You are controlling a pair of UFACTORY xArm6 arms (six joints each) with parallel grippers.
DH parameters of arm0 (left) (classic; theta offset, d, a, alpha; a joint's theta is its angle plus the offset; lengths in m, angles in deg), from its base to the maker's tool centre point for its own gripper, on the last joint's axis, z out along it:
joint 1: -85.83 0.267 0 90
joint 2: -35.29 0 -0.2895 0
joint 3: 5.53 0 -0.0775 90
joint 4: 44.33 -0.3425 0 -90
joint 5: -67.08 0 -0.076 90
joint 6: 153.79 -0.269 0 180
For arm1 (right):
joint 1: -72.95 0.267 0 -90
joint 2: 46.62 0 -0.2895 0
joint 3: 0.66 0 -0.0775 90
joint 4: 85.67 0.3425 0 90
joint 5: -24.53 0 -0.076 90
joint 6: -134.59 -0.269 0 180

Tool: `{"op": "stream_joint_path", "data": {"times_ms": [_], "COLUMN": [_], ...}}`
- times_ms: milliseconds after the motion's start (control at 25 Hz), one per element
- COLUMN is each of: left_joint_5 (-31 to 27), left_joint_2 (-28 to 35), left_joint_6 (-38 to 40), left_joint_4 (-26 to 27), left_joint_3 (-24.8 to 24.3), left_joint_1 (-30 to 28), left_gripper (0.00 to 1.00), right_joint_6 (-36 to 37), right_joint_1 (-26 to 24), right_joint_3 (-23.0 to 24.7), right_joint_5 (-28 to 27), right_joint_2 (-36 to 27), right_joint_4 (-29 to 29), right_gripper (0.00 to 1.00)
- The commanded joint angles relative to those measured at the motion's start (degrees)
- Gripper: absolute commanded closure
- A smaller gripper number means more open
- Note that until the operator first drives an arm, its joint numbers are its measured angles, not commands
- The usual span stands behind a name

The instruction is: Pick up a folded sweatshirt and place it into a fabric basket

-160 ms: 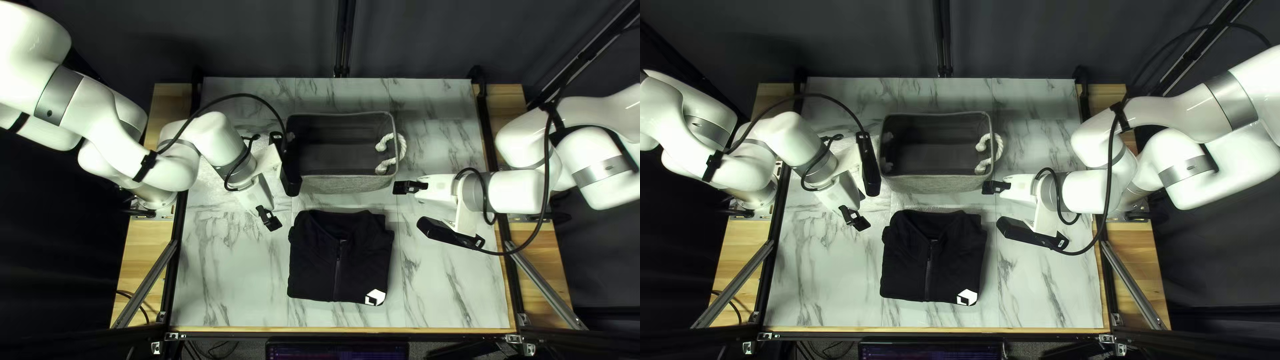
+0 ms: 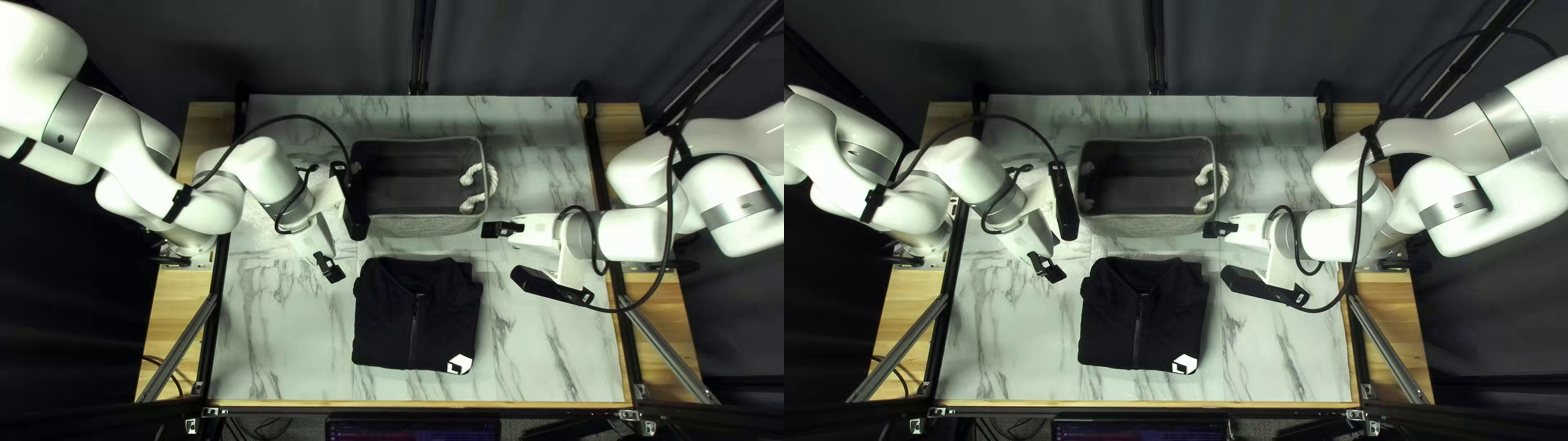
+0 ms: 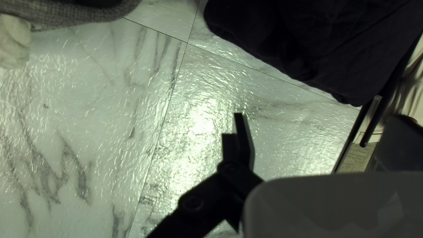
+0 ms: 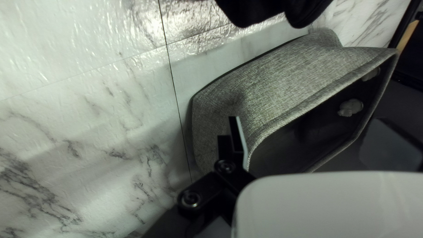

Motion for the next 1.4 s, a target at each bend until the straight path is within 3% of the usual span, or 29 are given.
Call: {"op": "stream_joint_path", "data": {"times_ms": [40,480,640,1000,1080,1240,1400], "left_joint_5": [0.0,0.0,0.0,0.0,0.0,0.0,0.0], "left_joint_2": [0.0,0.0,0.0,0.0,0.0,0.0,0.0], "left_joint_6": [0.0,0.0,0.0,0.0,0.0,0.0,0.0], "left_joint_4": [0.0,0.0,0.0,0.0,0.0,0.0,0.0], "left_joint_3": [0.0,0.0,0.0,0.0,0.0,0.0,0.0], "left_joint_1": [0.0,0.0,0.0,0.0,0.0,0.0,0.0], "left_gripper": [0.00,0.00,0.00,0.00,0.00,0.00,0.00], "right_joint_6": [-0.5,-9.6,-13.3,-14.0,-14.0,-21.7,-25.3], "right_joint_1": [0.3,8.9,8.9,5.7,2.8,-3.0,-4.9], "right_joint_3": [0.2,-7.9,-8.2,-5.5,-4.3,-4.5,-7.3], "right_joint_5": [-0.7,-6.2,-4.3,5.6,10.7,19.4,21.7], "right_joint_2": [-0.2,12.6,16.6,17.5,16.5,17.7,20.9], "right_joint_4": [-0.6,-8.3,-14.0,-25.5,-30.5,-49.0,-56.7], "right_gripper": [0.00,0.00,0.00,0.00,0.00,0.00,0.00]}}
